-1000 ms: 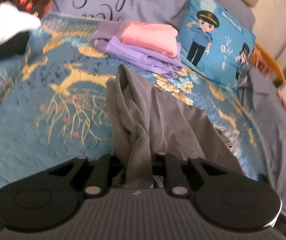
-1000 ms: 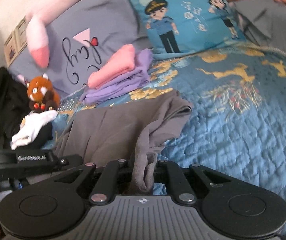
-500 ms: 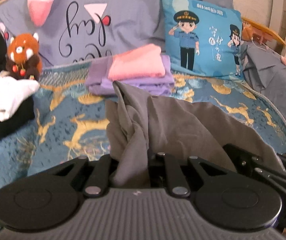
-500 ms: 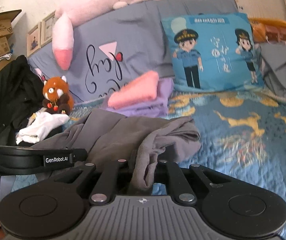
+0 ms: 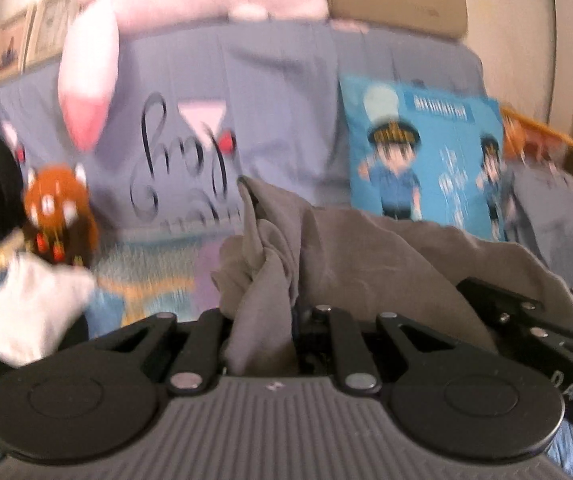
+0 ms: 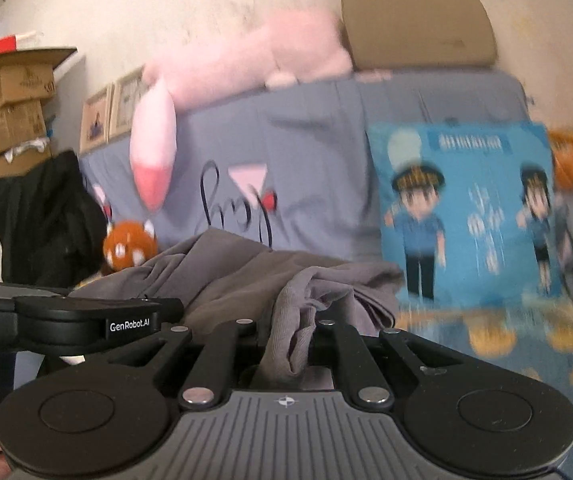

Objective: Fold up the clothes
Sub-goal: 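Lift the grey shirt with both grippers and carry it onto the lilac stack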

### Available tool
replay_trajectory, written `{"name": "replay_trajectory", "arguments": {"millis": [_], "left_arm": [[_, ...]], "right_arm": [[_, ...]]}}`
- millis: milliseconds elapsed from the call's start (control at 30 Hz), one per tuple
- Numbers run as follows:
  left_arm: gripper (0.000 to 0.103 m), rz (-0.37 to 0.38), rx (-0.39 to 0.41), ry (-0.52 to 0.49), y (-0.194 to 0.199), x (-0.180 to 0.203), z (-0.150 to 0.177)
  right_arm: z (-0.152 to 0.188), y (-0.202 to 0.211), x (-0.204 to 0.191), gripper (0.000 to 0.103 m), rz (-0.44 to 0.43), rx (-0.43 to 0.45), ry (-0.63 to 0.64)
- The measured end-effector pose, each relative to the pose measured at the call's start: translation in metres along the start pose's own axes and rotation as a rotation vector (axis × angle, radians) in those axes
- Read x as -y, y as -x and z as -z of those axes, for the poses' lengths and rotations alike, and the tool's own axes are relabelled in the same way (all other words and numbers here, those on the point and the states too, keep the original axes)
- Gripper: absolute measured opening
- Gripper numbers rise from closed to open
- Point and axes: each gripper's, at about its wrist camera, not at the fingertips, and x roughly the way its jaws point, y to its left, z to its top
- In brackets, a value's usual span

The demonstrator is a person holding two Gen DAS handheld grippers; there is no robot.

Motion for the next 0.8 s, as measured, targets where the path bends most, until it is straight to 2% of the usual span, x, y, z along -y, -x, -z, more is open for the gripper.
{"name": "replay_trajectory", "arguments": {"millis": [133,233,333,400,467,567,667,800], "left_arm": [[0.015,-0.031,0.098,-0.014,-0.026,-0.008,-0.058],[0.016,-0.062,0.139,-0.033,-0.059,-0.011,-0.087],[0.017,-0.057,0.152,-0.03,-0.106,-0.015,-0.095],[0.018,-0.058,0.107,-0.031,-0.148,-0.016,-0.077],[0.018,-0.059,0.062,-0.032,-0.19,-0.018,-0.059],[0.018,-0.08,-0.053,-0.041,-0.239,-0.015,-0.018],[0.019,-0.109,-0.091,-0.008,-0.257,-0.016,0.013],[0.029,-0.098,-0.094,0.066,-0.263,-0.027,0.016]], "right_arm": [[-0.048,-0.039,-0.001,0.008,0.0,0.069,0.05],[-0.067,-0.075,0.003,0.008,0.003,0.091,0.069],[-0.062,-0.116,0.013,0.008,0.017,0.071,0.058],[-0.051,-0.145,0.021,0.008,0.029,0.042,0.039],[-0.023,-0.173,0.034,0.008,0.042,-0.036,-0.023],[0.027,-0.202,0.055,0.008,0.044,-0.163,-0.163],[0.054,-0.204,0.065,0.009,0.014,-0.19,-0.289],[0.061,-0.207,0.074,0.009,-0.002,-0.204,-0.387]]}}
